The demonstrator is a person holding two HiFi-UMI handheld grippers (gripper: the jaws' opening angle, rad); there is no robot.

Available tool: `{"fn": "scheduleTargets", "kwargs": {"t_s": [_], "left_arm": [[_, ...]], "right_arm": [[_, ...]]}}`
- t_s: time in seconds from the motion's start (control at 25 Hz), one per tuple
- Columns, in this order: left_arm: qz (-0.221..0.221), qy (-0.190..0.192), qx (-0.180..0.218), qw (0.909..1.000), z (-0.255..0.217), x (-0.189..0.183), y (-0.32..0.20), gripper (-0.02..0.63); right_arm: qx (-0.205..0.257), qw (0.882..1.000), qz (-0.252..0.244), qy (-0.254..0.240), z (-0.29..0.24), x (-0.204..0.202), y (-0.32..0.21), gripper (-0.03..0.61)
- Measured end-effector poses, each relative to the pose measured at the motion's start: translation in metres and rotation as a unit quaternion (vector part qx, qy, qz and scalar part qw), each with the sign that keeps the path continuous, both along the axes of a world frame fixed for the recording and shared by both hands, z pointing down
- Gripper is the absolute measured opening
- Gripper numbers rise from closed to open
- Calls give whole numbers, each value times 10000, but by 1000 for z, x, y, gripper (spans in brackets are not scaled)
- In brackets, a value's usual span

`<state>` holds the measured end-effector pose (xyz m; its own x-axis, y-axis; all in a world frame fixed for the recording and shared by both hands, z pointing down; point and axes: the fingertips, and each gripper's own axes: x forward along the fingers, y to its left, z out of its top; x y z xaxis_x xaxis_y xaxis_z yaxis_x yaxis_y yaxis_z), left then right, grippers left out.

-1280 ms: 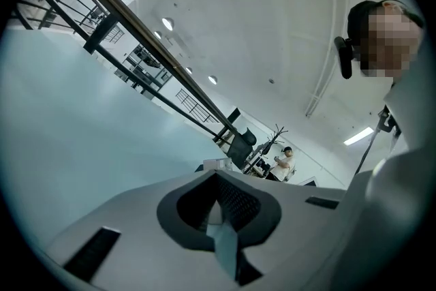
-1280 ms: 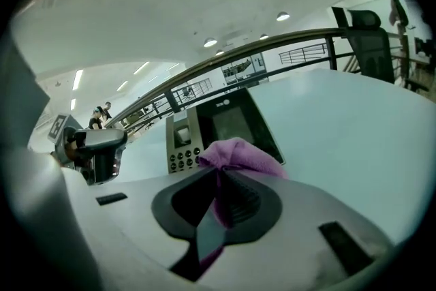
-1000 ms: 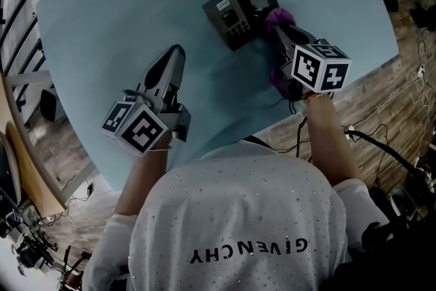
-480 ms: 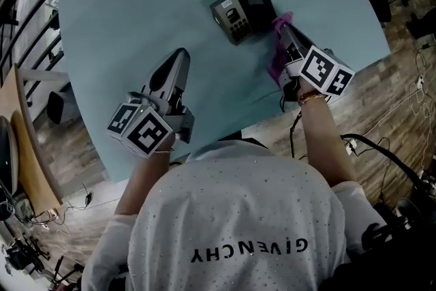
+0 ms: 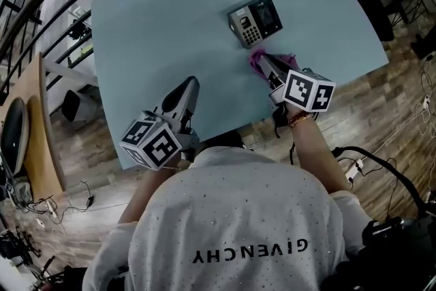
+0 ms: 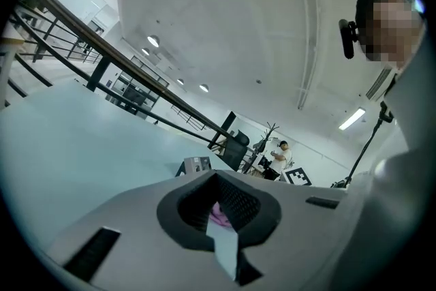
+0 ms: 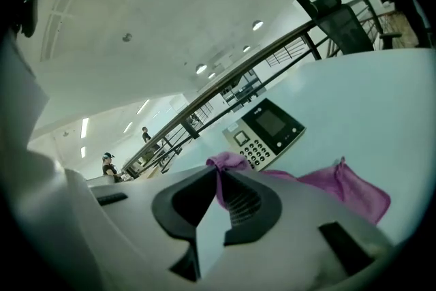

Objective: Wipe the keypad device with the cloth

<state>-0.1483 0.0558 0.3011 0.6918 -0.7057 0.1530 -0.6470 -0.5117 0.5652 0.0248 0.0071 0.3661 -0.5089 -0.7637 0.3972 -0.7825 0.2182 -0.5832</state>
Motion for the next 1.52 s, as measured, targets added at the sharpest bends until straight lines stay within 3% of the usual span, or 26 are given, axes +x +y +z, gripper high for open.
{"fn": "scheduleTargets", "kwargs": {"t_s": [0.16,0.44,0.72,1.0,1.32,1.52], "left_arm": [[-233,52,20,9997,-8,-17,-8,0],[-424,-183,-89,9989,-11,-72,-25,0],[-557,-247,-153,9980,-9,-124,-52,0],[-384,-184,-252,9988,-3,-146,-61,0],[-197,-105,-258,9994,4,-153,-68,0],[-42,2,-217,9998,9,-147,-67,0]], "right_arm": [[-58,9998,-146,-113,8,-19,-9,29],[-94,9999,-66,17,8,-51,-60,29],[-138,9990,357,-247,1,-78,-114,29],[-235,9916,1234,-300,13,-61,-135,29],[-529,9795,1880,-491,39,-38,-110,29],[-771,9759,2034,-142,57,-20,-92,29]]}}
